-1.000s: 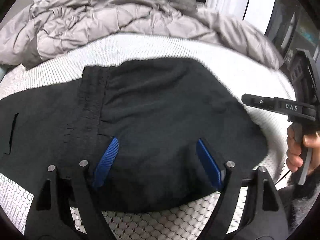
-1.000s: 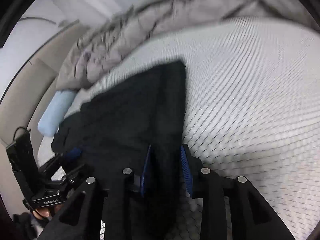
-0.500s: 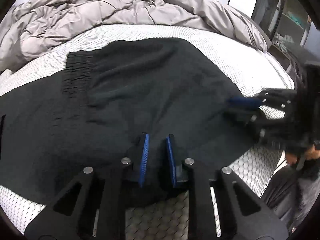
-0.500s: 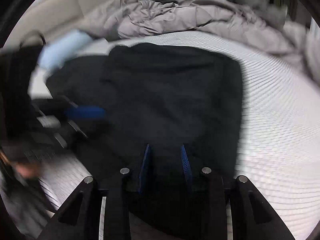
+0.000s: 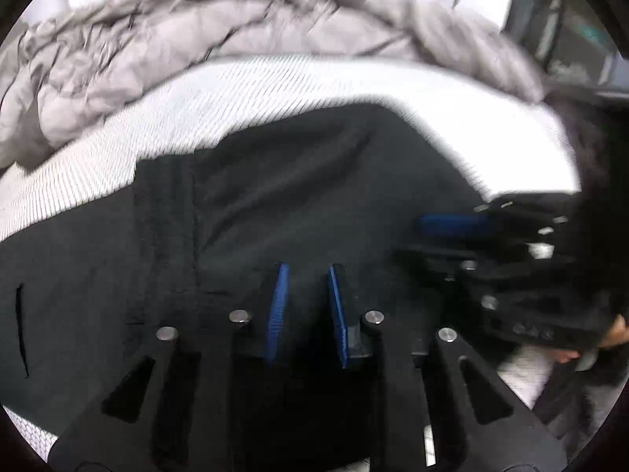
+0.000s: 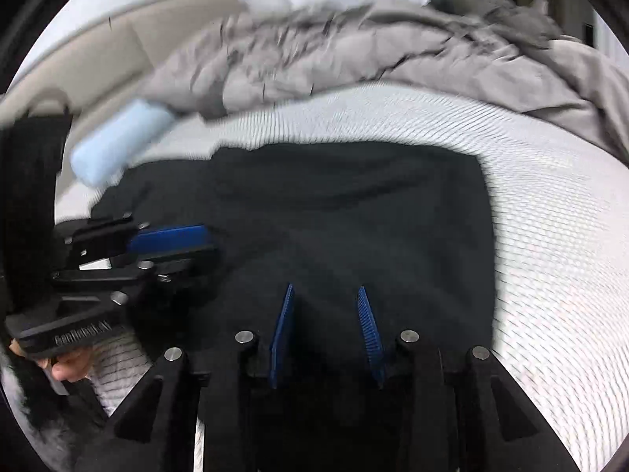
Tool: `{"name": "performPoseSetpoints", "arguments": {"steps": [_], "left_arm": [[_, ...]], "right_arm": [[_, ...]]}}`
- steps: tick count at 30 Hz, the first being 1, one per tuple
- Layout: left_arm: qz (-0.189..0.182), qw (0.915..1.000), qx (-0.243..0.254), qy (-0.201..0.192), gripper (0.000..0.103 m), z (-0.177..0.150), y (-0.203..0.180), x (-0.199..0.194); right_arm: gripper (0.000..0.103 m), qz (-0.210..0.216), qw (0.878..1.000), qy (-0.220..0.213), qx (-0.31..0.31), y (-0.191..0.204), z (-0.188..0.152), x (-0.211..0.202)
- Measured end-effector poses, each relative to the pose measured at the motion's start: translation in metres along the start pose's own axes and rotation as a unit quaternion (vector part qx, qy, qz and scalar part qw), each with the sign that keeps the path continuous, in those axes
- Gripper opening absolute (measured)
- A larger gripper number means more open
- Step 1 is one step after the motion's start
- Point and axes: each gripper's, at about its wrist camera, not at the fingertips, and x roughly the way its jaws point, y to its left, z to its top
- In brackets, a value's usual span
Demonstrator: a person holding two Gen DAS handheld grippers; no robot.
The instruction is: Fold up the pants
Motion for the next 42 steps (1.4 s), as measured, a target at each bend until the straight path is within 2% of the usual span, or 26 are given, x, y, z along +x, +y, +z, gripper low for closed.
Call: {"name": "performPoseSetpoints", "arguments": {"steps": [3, 5, 7, 10, 12, 14, 16, 18, 19, 20, 22, 23, 24, 25, 26, 29, 31, 33, 36, 38, 40, 42], "left_arm": [[-0.044, 0.9988, -0.024, -0.003, 0.018, -0.002, 0.018, 0.000], [-0.054, 0.9980, -0.032, -0.009, 0.018, -0.005, 0.024, -0.007], [-0.045, 0.9984, -0.031, -0.013, 0.018, -0.008, 0.026, -0.012], [-0.030, 0.9987, -0.035, -0.022, 0.018, -0.009, 0.023, -0.026], [-0.035, 0.9981, -0.023, -0.045, 0.019, 0.003, 0.014, -0.038], [-0.015, 0.9991, -0.002, -0.039, 0.019, 0.023, 0.010, -0.031], [-0.002, 0.9998, 0.018, -0.012, 0.019, 0.035, 0.009, -0.012], [0.013, 0.9994, 0.025, 0.020, 0.019, 0.036, 0.017, 0.014], [0.001, 0.9997, 0.014, 0.020, 0.019, 0.033, 0.023, 0.018], [-0.017, 0.9998, 0.001, 0.012, 0.019, 0.031, 0.030, 0.017], [-0.039, 0.9991, -0.013, 0.003, 0.019, 0.028, 0.042, 0.010], [-0.039, 0.9991, -0.017, 0.000, 0.019, 0.027, 0.045, 0.007], [-0.033, 0.9992, -0.021, -0.003, 0.019, 0.024, 0.048, 0.003], [-0.030, 0.9994, -0.019, -0.003, 0.019, 0.022, 0.049, 0.001], [-0.026, 0.9995, -0.015, -0.004, 0.019, 0.020, 0.048, 0.000], [-0.013, 0.9998, -0.013, -0.009, 0.019, 0.018, 0.042, -0.013], [-0.007, 0.9993, -0.012, -0.034, 0.019, 0.023, 0.040, -0.028], [0.003, 0.9987, -0.016, -0.049, 0.019, 0.039, 0.041, -0.030], [0.002, 0.9985, -0.041, -0.037, 0.019, 0.066, 0.051, -0.008], [-0.004, 0.9986, -0.045, -0.025, 0.019, 0.074, 0.058, 0.011], [-0.003, 0.9986, -0.052, -0.011, 0.019, 0.073, 0.070, 0.031], [-0.030, 0.9973, -0.067, -0.004, 0.016, 0.067, 0.083, 0.044]], "right_arm": [[0.034, -0.040, 0.999, 0.011, -0.025, -0.005, 0.000, 0.003], [0.034, -0.093, 0.995, 0.010, -0.016, -0.024, -0.004, -0.007], [0.034, -0.074, 0.997, 0.009, 0.012, -0.043, -0.008, -0.013], [0.035, -0.055, 0.998, -0.016, 0.028, -0.045, -0.007, -0.025], [0.035, -0.014, 0.998, -0.042, 0.050, -0.042, 0.001, -0.033], [0.036, -0.003, 0.997, -0.047, 0.058, -0.039, 0.012, -0.025], [0.036, 0.001, 0.999, -0.039, 0.035, -0.024, 0.024, -0.011], [0.036, -0.013, 1.000, 0.004, 0.007, -0.012, 0.027, 0.015], [0.036, -0.023, 0.999, 0.031, -0.003, -0.011, 0.025, 0.025], [0.036, -0.012, 0.999, 0.035, 0.001, -0.016, 0.023, 0.028], [0.036, 0.009, 0.998, 0.038, 0.049, -0.039, 0.026, 0.021], [0.036, -0.009, 0.997, 0.035, 0.067, -0.051, 0.025, 0.016], [0.035, -0.058, 0.995, 0.034, 0.074, -0.062, 0.022, 0.011], [0.035, -0.086, 0.993, 0.032, 0.073, -0.065, 0.019, 0.008], [0.035, -0.094, 0.992, 0.028, 0.077, -0.068, 0.017, 0.008], [0.036, -0.072, 0.993, -0.002, 0.096, -0.069, 0.018, -0.004], [0.037, -0.049, 0.994, -0.042, 0.094, -0.059, 0.025, -0.014], [0.043, -0.043, 0.993, -0.060, 0.092, -0.049, 0.033, -0.017], [0.044, -0.025, 0.995, -0.050, 0.082, -0.035, 0.062, 0.009], [0.044, -0.034, 0.998, -0.029, 0.054, -0.024, 0.069, 0.030], [0.044, -0.047, 0.998, -0.005, 0.032, -0.020, 0.071, 0.051], [0.044, -0.064, 0.997, 0.023, 0.034, -0.029, 0.074, 0.069]]}}
